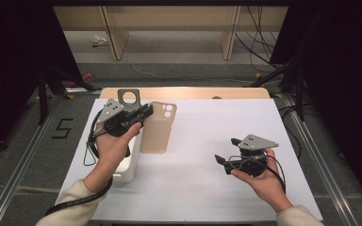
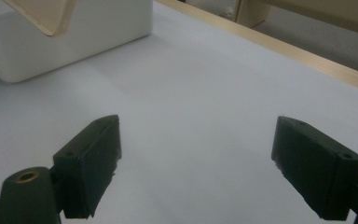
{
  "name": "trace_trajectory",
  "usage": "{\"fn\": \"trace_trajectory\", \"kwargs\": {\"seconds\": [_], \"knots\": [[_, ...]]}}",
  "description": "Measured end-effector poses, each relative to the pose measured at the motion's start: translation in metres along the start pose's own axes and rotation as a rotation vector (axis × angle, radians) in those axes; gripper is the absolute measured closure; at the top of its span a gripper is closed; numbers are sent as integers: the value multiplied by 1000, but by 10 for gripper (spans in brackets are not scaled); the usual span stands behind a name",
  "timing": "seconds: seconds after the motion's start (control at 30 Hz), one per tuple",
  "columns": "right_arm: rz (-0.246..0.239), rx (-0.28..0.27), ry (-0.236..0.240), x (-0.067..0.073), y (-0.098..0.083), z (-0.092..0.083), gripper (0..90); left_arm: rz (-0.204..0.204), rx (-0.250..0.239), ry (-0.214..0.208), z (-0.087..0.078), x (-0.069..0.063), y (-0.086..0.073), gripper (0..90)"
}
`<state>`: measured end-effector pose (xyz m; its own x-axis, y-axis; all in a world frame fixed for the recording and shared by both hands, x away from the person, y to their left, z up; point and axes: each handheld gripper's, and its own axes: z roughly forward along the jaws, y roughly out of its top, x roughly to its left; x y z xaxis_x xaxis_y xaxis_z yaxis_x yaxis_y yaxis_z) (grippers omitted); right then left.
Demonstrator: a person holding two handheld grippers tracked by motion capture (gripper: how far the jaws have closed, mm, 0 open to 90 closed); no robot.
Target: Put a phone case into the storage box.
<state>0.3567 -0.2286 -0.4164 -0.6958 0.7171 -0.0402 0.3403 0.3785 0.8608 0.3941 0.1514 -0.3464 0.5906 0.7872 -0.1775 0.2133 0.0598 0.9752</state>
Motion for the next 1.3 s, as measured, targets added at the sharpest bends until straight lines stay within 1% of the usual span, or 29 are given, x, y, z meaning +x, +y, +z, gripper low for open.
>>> {"fn": "trace_trajectory", "kwargs": {"seconds": [0.3, 0.6, 0.67, 0.87, 1.03, 1.3], "knots": [[11, -2, -11, -3, -2, -3, 167, -2, -22, 21, -6, 9, 8, 822], [20, -6, -19, -5, -4, -6, 167, -9, -37, 48, -13, 21, 15, 822], [23, -6, -21, -5, -4, -6, 167, -6, -35, 48, -15, 24, 17, 822], [25, -5, -22, -6, -5, -7, 167, -16, -31, 51, -17, 32, 19, 822], [28, -8, -25, -6, -5, -7, 167, -27, -34, 65, -19, 39, 20, 822], [29, -2, -24, -6, -5, -7, 166, -32, -42, 88, -24, 49, 23, 822]]}}
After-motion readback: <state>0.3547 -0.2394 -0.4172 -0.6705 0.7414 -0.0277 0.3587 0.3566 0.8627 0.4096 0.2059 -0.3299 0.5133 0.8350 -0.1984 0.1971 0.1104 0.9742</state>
